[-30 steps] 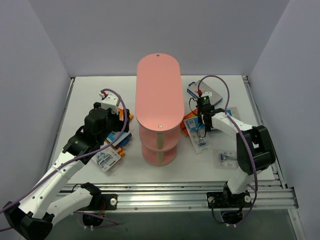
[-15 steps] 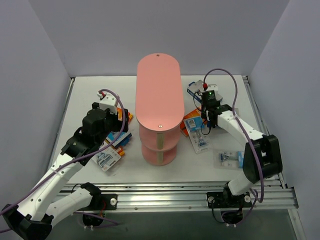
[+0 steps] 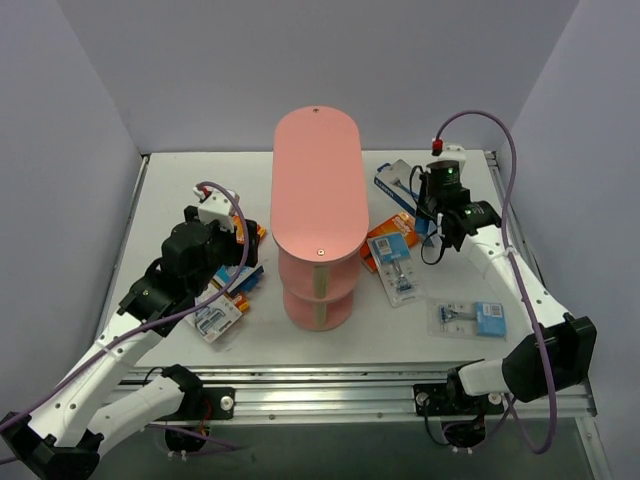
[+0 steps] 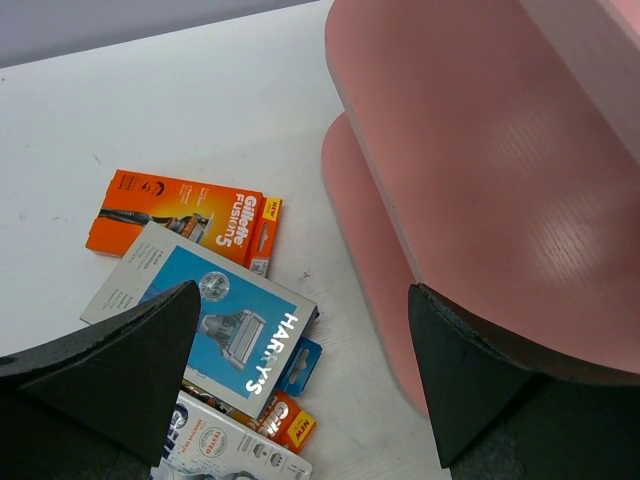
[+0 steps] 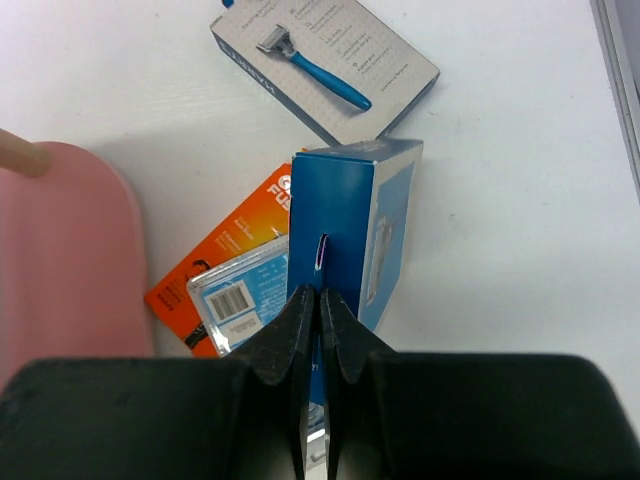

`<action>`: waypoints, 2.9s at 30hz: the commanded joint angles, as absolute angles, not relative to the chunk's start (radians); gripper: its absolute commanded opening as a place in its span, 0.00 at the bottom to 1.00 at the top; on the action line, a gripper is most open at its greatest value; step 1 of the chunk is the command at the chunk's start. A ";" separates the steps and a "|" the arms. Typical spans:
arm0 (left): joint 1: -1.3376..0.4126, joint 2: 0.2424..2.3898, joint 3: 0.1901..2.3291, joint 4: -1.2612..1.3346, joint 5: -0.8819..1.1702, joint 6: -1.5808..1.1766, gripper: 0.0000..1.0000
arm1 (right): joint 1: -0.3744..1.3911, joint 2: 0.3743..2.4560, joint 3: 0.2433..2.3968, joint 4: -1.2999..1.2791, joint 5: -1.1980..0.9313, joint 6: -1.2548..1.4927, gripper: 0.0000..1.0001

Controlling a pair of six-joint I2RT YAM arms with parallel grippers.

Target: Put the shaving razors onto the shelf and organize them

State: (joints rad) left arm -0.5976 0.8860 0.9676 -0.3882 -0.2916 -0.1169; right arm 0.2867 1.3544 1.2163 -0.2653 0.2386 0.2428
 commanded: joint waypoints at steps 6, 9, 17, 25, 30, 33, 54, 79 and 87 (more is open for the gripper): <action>-0.632 0.827 0.982 -0.325 -0.310 -0.077 0.94 | 0.282 1.267 1.423 -0.356 0.166 0.284 0.00; -0.640 0.824 0.979 -0.321 -0.316 -0.069 0.94 | 0.281 1.261 1.497 -0.393 0.152 0.284 0.00; -0.641 0.818 0.969 -0.310 -0.322 -0.054 0.94 | 0.282 1.264 1.704 -0.449 0.051 0.310 0.00; -0.641 0.827 0.969 -0.313 -0.325 -0.052 0.94 | 0.282 1.290 1.844 -0.408 -0.109 0.370 0.00; -0.644 0.822 0.968 -0.314 -0.331 -0.049 0.94 | 0.282 1.313 1.916 -0.355 -0.201 0.434 0.00; -0.643 0.821 0.969 -0.313 -0.331 -0.049 0.94 | 0.284 1.313 1.930 -0.309 -0.279 0.485 0.00; -0.652 0.830 0.971 -0.319 -0.330 -0.051 0.94 | 0.291 1.321 1.967 0.055 -0.535 0.758 0.00; -0.652 0.842 0.974 -0.324 -0.341 -0.046 0.94 | 0.313 1.296 1.652 0.434 -0.617 1.054 0.00; -0.652 0.847 0.974 -0.324 -0.342 -0.044 0.94 | 0.285 1.267 1.641 0.259 -0.508 0.924 0.00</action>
State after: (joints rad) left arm -0.6472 0.8478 0.9649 -0.3553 -0.3309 -0.0620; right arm 0.3008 1.3090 1.6470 0.2802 -0.5537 0.9867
